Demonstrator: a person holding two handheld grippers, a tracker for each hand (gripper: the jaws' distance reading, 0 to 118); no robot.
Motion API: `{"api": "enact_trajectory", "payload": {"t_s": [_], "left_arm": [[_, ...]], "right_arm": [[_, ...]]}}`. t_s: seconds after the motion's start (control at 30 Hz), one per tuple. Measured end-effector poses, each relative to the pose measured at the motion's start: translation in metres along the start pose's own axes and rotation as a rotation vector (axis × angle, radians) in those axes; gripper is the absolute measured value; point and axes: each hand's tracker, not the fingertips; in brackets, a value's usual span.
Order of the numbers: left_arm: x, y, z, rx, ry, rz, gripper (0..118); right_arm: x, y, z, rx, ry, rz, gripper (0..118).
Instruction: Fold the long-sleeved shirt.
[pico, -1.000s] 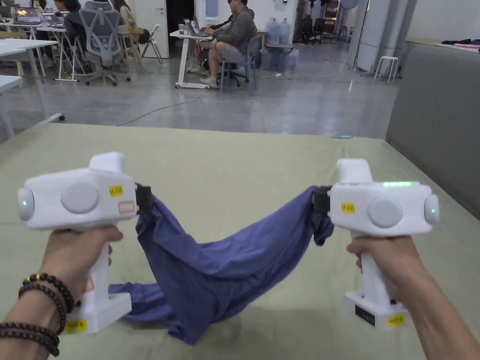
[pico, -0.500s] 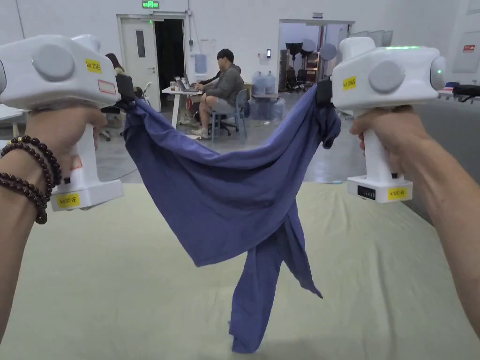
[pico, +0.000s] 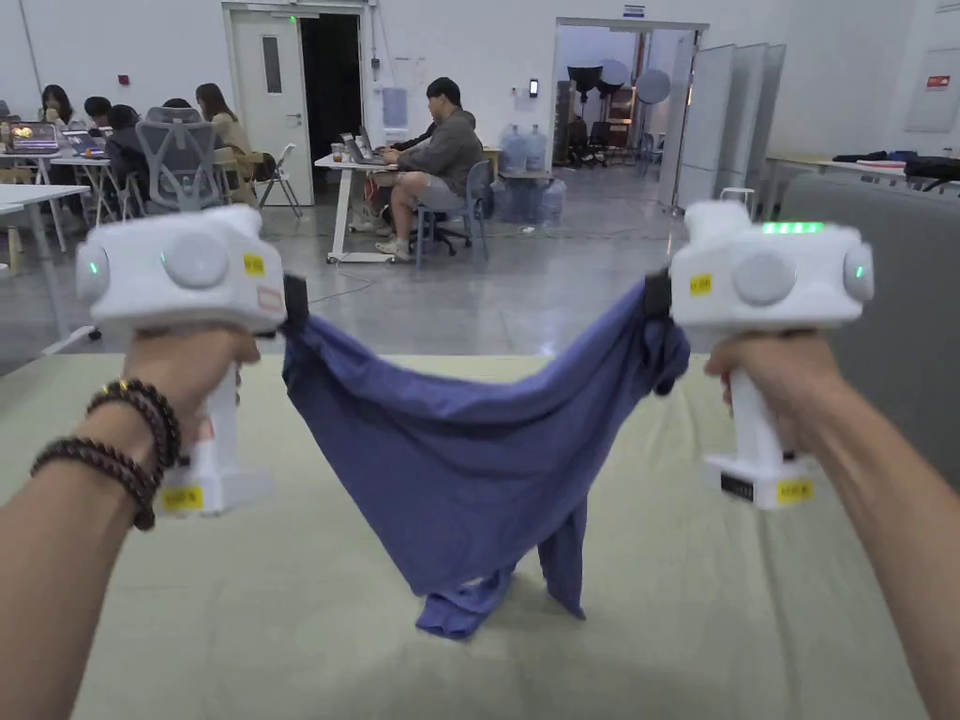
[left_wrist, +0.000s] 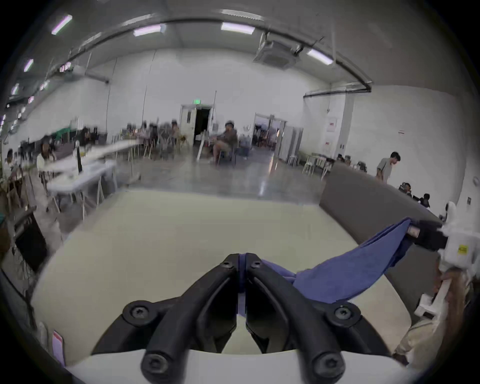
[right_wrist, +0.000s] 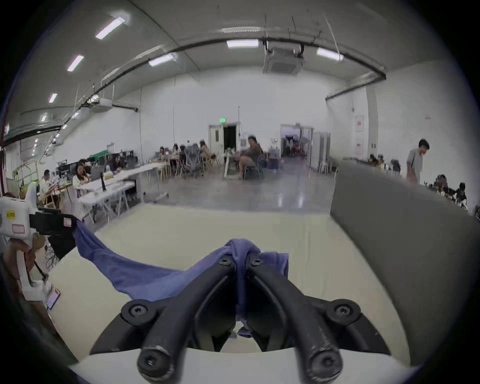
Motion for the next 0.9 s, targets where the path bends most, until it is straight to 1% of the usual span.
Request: {"api": "enact_trajectory", "payload": {"t_s": [0.03, 0.07, 0.17, 0.23, 0.27, 0.33, 0.4, 0.43, 0.47, 0.53, 0.57, 0.6, 0.63, 0.7, 0.73, 0.77, 0.83, 0.9], "left_arm": [[-0.004, -0.018, -0.01, -0.054, -0.016, 0.016, 0], [-0.007, -0.034, -0.018, -0.052, -0.017, 0.033, 0], [-0.015, -0.064, -0.026, -0.097, -0.011, 0.041, 0], [-0.019, -0.073, -0.02, -0.095, -0.032, 0.05, 0], [-0.02, -0.078, -0.008, -0.08, -0.05, 0.031, 0], [-0.018, -0.093, 0.009, -0.06, -0.039, 0.012, 0], [-0.017, -0.115, 0.03, -0.056, -0.031, -0.05, 0], [-0.016, -0.134, 0.042, -0.066, -0.007, -0.088, 0], [-0.015, -0.153, 0.051, -0.095, -0.003, -0.106, 0], [-0.019, -0.195, 0.07, -0.135, 0.008, -0.1, 0], [-0.021, -0.219, 0.079, -0.187, -0.022, -0.124, 0], [-0.023, -0.24, 0.087, -0.213, -0.019, -0.131, 0], [-0.025, -0.267, 0.094, -0.251, 0.007, -0.125, 0], [-0.035, -0.308, 0.103, -0.335, 0.005, -0.144, 0], [-0.038, -0.329, 0.106, -0.368, 0.035, -0.139, 0], [-0.041, -0.349, 0.109, -0.424, 0.048, -0.128, 0], [-0.051, -0.377, 0.11, -0.493, 0.018, -0.12, 0], [-0.052, -0.391, 0.111, -0.522, 0.039, -0.127, 0]], "right_arm": [[-0.001, -0.023, -0.012, -0.038, -0.007, 0.004, 2], [0.0, -0.045, -0.021, -0.072, 0.001, -0.005, 2], [0.003, -0.086, -0.036, -0.139, -0.015, -0.06, 2], [0.01, -0.098, -0.039, -0.124, -0.034, -0.067, 2], [0.01, -0.107, -0.03, -0.1, -0.045, -0.075, 2], [0.008, -0.119, -0.011, -0.091, -0.033, -0.086, 2], [0.002, -0.14, 0.009, -0.102, -0.027, -0.078, 2], [-0.003, -0.155, 0.02, -0.118, -0.04, -0.066, 2], [-0.011, -0.173, 0.032, -0.142, -0.031, -0.038, 2], [-0.017, -0.212, 0.052, -0.176, -0.04, -0.039, 2], [-0.018, -0.234, 0.062, -0.212, -0.029, -0.042, 2], [-0.023, -0.254, 0.072, -0.241, -0.045, -0.046, 2], [-0.026, -0.279, 0.082, -0.283, -0.055, -0.045, 2], [-0.027, -0.318, 0.096, -0.35, -0.028, -0.025, 2], [-0.032, -0.337, 0.102, -0.405, -0.052, -0.021, 2], [-0.032, -0.355, 0.107, -0.458, -0.047, -0.02, 2], [-0.029, -0.378, 0.11, -0.508, -0.045, -0.039, 2], [-0.025, -0.391, 0.111, -0.515, -0.045, -0.067, 2]]}}
